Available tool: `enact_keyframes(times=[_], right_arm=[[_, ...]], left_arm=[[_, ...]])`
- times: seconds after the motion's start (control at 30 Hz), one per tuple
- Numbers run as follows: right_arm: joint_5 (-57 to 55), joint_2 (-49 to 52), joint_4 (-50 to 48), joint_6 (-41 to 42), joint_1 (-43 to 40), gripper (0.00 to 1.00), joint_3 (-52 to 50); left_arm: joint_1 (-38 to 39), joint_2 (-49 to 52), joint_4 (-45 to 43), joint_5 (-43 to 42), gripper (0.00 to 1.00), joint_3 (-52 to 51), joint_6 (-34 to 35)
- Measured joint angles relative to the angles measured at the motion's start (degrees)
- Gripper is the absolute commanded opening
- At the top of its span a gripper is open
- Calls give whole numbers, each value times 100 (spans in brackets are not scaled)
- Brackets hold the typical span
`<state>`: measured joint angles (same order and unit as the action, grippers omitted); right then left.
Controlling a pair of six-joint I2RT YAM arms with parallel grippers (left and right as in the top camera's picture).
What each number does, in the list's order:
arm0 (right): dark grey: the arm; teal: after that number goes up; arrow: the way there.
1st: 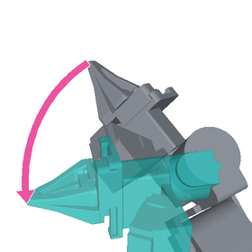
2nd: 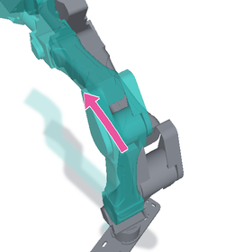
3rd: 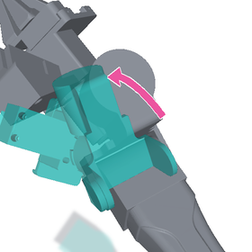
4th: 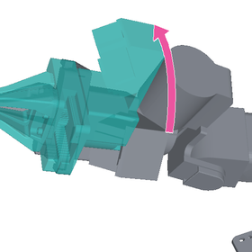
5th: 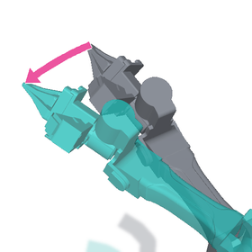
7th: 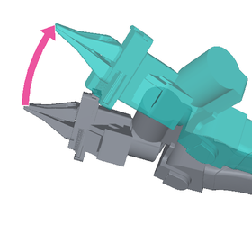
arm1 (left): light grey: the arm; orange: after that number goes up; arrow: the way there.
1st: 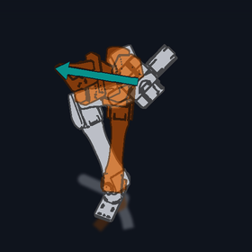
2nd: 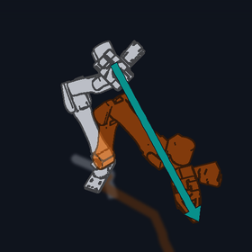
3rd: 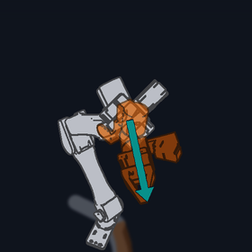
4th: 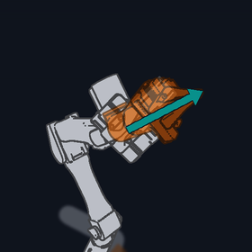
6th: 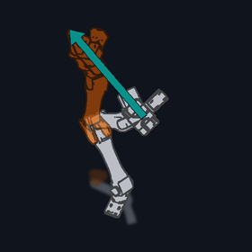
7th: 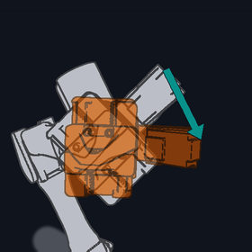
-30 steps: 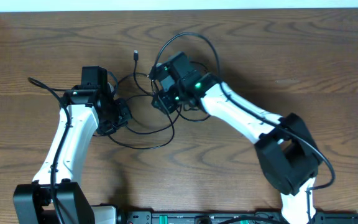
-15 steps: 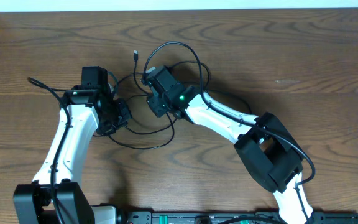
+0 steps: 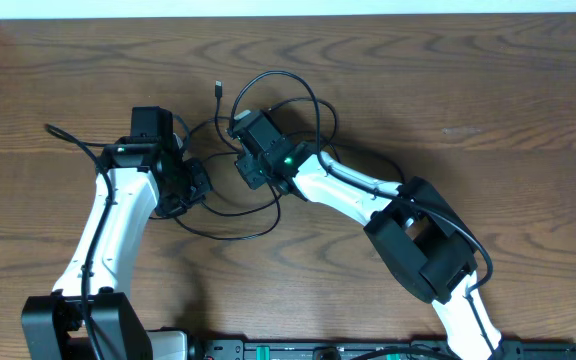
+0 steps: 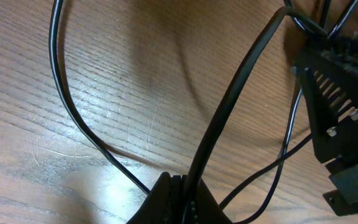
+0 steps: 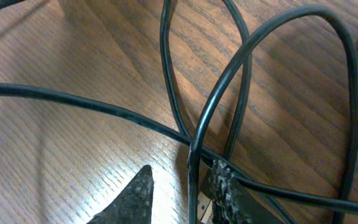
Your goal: Untangle cables
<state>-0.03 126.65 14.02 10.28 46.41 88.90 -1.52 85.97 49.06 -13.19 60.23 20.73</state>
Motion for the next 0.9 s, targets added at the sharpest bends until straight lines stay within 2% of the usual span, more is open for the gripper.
enact_keyframes(times=[0.2, 0.37, 0.7, 0.9], right_arm=[[-2, 0, -2, 11, 0, 17, 0], [-4, 15, -13, 96, 0, 1, 0], [4, -37, 136, 127, -48, 1, -2], [9, -962, 162, 133, -409, 1, -24]], left_arm=[[2, 0, 0, 2, 8, 0, -2], [0, 0, 0, 0, 8, 0, 0], [0, 0, -2, 2, 7, 0, 0], [0, 0, -2, 2, 7, 0, 0]])
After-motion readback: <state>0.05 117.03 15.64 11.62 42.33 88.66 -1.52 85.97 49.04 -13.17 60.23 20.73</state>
